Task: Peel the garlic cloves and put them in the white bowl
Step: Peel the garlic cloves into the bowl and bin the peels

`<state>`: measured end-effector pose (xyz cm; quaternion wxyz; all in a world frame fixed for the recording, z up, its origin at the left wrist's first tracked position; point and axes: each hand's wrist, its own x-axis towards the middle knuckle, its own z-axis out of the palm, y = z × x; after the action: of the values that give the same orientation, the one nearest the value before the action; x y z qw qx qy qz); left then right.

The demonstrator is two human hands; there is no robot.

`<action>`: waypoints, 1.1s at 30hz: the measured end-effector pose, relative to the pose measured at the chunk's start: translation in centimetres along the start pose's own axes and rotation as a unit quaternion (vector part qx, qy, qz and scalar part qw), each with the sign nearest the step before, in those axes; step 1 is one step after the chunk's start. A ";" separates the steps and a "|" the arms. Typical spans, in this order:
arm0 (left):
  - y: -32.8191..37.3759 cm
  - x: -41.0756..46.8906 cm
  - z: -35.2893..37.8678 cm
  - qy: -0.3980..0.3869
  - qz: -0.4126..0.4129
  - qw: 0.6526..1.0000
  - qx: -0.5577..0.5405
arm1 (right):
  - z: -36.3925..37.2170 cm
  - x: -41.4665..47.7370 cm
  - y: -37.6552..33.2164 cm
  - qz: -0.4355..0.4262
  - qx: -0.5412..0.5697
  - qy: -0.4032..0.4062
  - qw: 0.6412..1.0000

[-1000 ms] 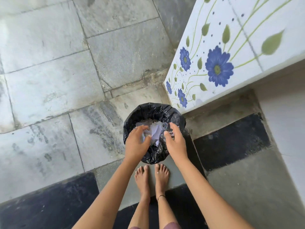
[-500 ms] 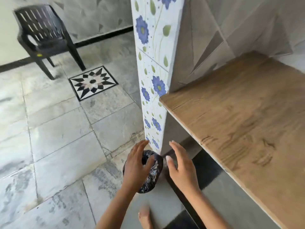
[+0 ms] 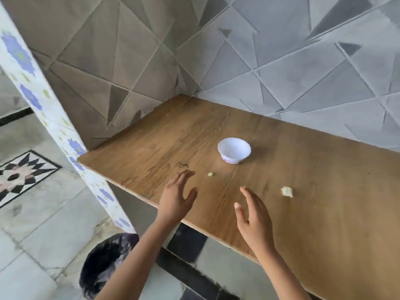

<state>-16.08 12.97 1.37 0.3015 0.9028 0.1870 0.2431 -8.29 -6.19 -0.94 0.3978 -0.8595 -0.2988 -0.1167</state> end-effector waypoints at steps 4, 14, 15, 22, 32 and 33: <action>3.2 3.0 5.6 -0.077 0.011 0.996 0.049 | -4.2 -1.3 5.3 0.053 -0.082 0.013 0.995; 4.7 10.4 9.2 -0.148 0.011 0.983 0.104 | -5.9 -3.2 9.0 0.134 -0.207 -0.038 0.968; 5.5 11.2 9.2 -0.126 0.028 0.989 0.076 | -5.9 -3.2 9.0 0.139 -0.206 -0.046 0.968; 9.4 19.0 13.0 -0.247 0.066 0.952 0.166 | -5.9 -3.6 9.3 0.150 -0.200 -0.062 0.966; 10.7 21.5 13.2 -0.233 0.143 0.944 0.183 | -5.4 -3.2 8.4 0.176 -0.172 -0.030 0.969; 11.5 20.3 13.3 -0.206 0.182 0.952 0.133 | -5.5 -3.2 8.4 0.196 -0.157 -0.020 0.968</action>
<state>9.89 8.18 5.99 0.1614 0.9838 -0.0163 0.0757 -5.54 -15.92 -3.89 0.2665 -0.9552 -0.1106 -0.0652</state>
